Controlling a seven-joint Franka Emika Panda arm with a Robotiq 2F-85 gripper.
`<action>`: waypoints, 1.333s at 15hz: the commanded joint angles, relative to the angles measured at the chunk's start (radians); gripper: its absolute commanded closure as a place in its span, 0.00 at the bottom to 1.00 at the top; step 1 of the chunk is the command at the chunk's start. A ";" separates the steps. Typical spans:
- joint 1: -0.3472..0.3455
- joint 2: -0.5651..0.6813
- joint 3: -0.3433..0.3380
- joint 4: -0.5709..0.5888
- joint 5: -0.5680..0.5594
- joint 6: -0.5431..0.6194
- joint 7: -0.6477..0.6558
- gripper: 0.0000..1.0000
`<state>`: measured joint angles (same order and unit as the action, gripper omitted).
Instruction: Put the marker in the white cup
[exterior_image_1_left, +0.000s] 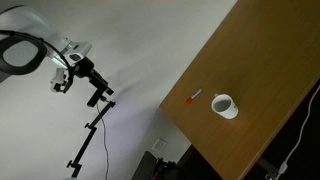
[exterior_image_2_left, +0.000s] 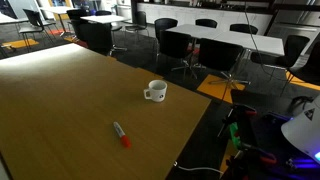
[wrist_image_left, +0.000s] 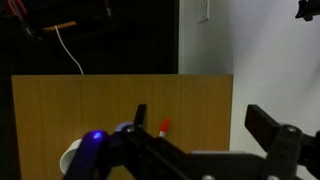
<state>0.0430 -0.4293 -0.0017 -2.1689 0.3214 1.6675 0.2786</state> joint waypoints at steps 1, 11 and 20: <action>-0.021 0.001 0.017 0.002 0.006 -0.004 -0.006 0.00; -0.030 0.043 0.055 -0.002 -0.004 0.093 0.053 0.00; -0.024 0.204 0.144 -0.044 -0.144 0.377 0.236 0.00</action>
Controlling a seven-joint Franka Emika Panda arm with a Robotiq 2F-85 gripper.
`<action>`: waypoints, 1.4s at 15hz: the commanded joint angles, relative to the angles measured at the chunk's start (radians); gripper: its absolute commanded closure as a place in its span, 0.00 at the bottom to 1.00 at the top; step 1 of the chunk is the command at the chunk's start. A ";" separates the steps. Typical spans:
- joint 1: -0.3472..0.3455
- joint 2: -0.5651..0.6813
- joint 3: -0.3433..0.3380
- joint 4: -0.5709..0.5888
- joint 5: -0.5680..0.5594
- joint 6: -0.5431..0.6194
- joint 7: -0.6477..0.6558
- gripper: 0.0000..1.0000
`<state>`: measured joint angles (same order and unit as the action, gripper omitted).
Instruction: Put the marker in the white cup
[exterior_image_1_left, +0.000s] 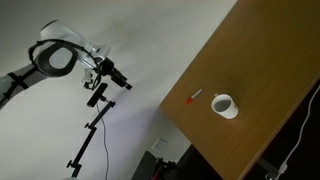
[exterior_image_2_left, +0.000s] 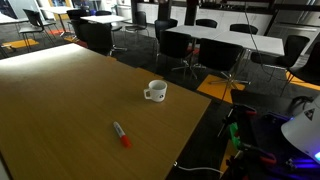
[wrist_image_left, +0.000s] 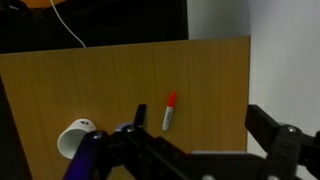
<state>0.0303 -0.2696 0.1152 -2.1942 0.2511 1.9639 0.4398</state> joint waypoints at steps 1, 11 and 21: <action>-0.011 0.061 0.028 -0.032 -0.105 0.116 0.091 0.00; 0.049 0.296 0.013 -0.149 -0.070 0.480 0.048 0.00; 0.118 0.469 -0.013 -0.100 -0.123 0.575 0.134 0.00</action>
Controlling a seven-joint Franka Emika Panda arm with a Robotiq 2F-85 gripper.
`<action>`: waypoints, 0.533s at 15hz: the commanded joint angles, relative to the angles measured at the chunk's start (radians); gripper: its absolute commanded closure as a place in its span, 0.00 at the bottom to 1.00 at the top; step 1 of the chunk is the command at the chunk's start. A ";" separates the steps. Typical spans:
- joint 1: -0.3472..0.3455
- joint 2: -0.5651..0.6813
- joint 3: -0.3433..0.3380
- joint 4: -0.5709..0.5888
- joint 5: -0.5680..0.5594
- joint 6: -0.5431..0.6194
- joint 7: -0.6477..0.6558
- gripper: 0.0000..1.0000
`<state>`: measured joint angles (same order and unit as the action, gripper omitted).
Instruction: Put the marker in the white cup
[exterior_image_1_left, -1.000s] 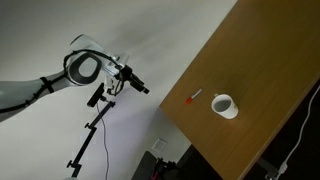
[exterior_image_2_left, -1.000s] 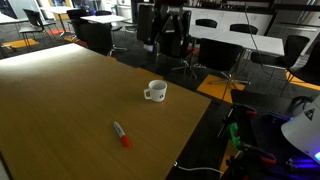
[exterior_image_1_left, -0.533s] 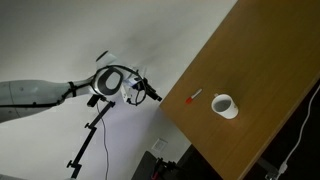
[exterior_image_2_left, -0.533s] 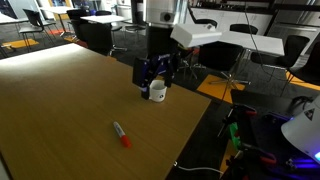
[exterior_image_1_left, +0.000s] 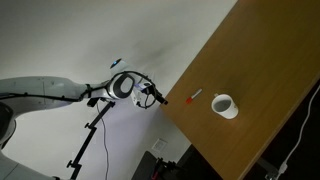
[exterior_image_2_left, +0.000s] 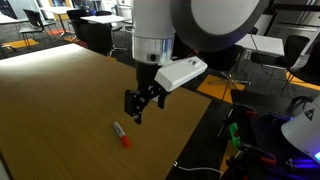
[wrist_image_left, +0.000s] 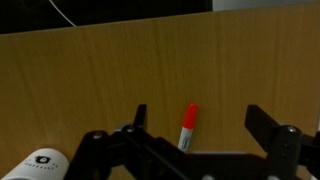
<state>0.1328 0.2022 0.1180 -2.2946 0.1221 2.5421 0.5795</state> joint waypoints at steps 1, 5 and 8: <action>0.021 0.017 -0.021 0.013 0.003 -0.003 0.000 0.00; 0.025 0.044 -0.027 0.036 0.004 -0.003 0.002 0.00; 0.020 0.052 -0.023 0.044 0.019 0.007 -0.005 0.00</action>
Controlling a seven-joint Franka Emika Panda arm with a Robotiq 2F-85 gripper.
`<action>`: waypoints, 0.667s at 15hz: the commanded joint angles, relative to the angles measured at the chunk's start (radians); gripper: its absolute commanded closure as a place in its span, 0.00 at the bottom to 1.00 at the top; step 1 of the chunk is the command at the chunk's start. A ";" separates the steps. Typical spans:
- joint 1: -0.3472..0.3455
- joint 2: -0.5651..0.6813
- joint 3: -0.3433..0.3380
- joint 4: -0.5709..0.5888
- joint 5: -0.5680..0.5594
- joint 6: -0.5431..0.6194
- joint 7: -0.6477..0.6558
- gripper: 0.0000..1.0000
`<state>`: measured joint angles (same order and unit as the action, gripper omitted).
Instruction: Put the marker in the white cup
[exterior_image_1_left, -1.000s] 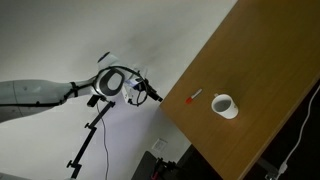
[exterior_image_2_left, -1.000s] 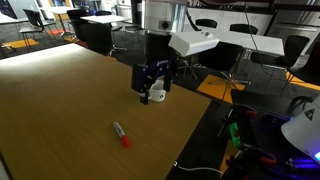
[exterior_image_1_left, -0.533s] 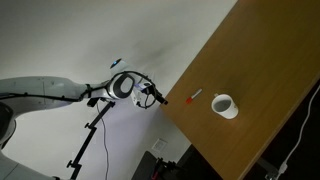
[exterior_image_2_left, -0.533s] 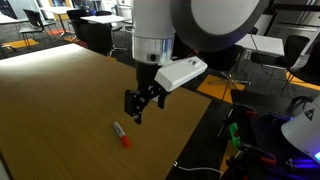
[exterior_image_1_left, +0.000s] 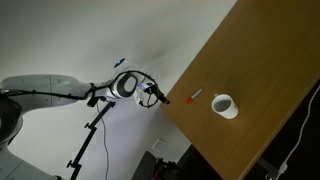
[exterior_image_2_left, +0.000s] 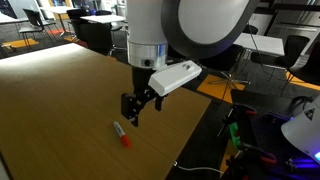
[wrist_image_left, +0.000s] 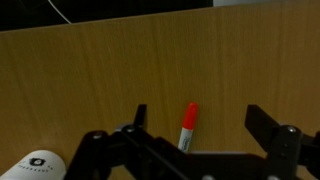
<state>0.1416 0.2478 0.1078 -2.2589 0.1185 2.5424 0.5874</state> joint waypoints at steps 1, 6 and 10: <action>0.009 0.024 -0.013 0.026 0.027 0.003 -0.018 0.00; 0.007 0.174 -0.021 0.152 0.051 0.005 -0.034 0.00; 0.053 0.284 -0.076 0.260 0.002 0.018 0.025 0.00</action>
<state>0.1504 0.4490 0.0781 -2.0916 0.1406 2.5453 0.5768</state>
